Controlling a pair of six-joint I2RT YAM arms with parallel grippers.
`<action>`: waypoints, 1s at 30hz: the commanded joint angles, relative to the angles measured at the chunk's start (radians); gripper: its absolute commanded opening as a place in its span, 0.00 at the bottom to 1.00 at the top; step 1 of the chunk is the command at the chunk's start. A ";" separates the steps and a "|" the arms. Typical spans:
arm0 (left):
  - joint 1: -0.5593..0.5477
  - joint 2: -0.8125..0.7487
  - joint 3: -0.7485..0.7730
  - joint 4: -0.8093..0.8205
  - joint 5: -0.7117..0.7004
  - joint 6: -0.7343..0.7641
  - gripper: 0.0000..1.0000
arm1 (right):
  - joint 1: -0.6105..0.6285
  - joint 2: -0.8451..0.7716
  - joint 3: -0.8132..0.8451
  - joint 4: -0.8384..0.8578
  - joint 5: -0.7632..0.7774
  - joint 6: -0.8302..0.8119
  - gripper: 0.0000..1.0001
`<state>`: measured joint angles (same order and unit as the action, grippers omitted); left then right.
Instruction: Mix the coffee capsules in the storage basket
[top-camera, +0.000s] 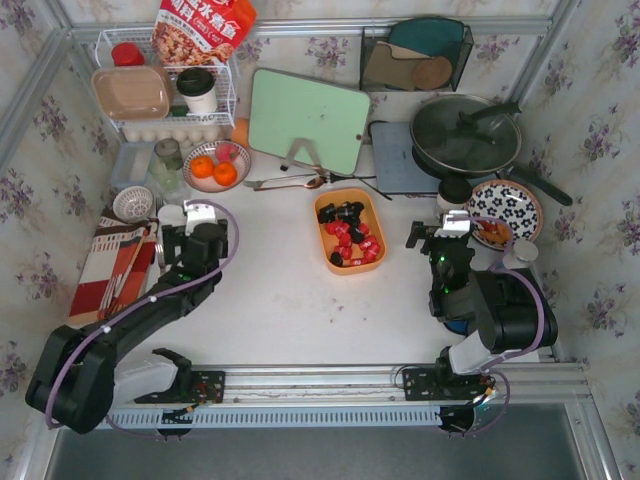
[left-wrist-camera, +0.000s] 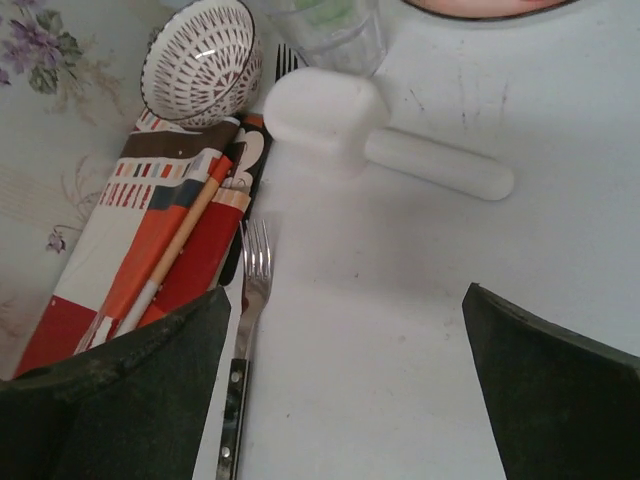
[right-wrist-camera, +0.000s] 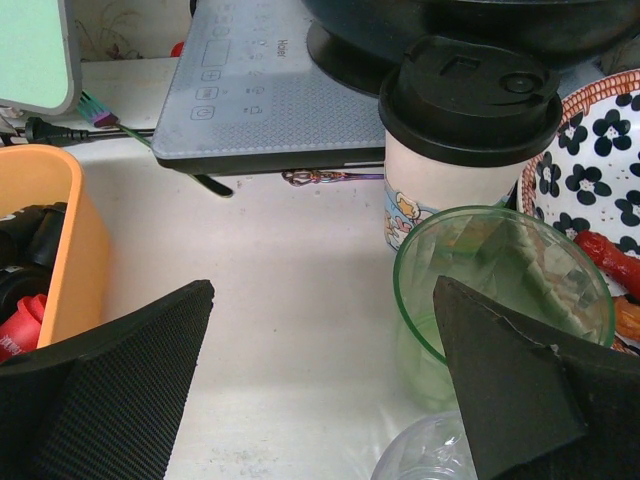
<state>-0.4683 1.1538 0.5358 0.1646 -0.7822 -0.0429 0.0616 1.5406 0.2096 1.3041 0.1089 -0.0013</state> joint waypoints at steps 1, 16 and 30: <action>0.101 0.033 -0.078 0.253 0.133 0.091 0.99 | 0.000 0.001 0.004 -0.002 0.013 0.013 1.00; 0.420 0.323 -0.157 0.637 0.688 0.096 1.00 | 0.000 0.001 0.004 -0.001 0.012 0.012 1.00; 0.441 0.344 -0.106 0.579 0.704 0.082 1.00 | -0.001 0.001 0.004 -0.003 0.009 0.011 1.00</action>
<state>-0.0292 1.5059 0.4168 0.7544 -0.1051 0.0414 0.0608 1.5406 0.2096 1.3041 0.1089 0.0010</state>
